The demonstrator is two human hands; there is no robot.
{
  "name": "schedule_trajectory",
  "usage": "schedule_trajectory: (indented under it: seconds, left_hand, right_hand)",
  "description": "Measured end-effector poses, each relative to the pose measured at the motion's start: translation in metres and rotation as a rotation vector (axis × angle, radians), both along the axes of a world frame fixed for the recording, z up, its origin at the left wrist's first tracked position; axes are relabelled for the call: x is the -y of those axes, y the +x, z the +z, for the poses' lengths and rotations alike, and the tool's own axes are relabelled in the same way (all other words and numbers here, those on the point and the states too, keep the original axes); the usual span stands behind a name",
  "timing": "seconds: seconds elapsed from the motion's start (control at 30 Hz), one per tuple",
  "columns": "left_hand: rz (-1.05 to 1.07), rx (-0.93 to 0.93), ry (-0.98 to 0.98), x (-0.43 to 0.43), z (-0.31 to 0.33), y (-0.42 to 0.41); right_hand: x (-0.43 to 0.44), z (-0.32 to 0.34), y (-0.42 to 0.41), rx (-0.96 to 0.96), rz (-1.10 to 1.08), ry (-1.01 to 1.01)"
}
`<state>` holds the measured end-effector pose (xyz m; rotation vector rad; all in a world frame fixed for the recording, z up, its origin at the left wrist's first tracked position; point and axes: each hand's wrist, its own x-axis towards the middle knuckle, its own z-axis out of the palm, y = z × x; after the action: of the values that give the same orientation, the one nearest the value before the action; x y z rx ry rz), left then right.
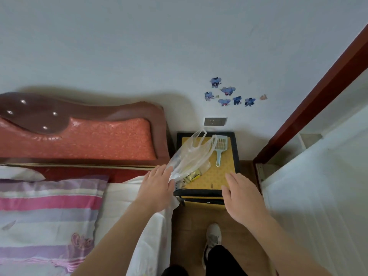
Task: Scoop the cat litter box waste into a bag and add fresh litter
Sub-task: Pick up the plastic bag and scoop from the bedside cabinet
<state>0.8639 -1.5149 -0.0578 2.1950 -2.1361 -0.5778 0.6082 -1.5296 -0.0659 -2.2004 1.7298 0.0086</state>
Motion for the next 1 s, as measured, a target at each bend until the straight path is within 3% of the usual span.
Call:
schedule_trajectory:
  seconds: [0.2, 0.47, 0.77, 1.0]
  left_hand:
    - [0.015, -0.003, 0.056, 0.074, -0.036, -0.007]
    - [-0.004, -0.03, 0.154, 0.151, -0.123, 0.01]
    - [0.032, -0.082, 0.353, 0.172, -0.236, 0.027]
    - [0.139, -0.154, 0.255, 0.179, -0.298, 0.029]
  right_hand:
    - [0.084, -0.043, -0.004, -0.032, 0.089, 0.016]
    - [0.155, -0.138, 0.005, -0.07, 0.03, 0.096]
    - [0.197, -0.251, 0.014, -0.032, -0.181, 0.149]
    - [0.226, -0.306, 0.023, 0.017, -0.375, 0.096]
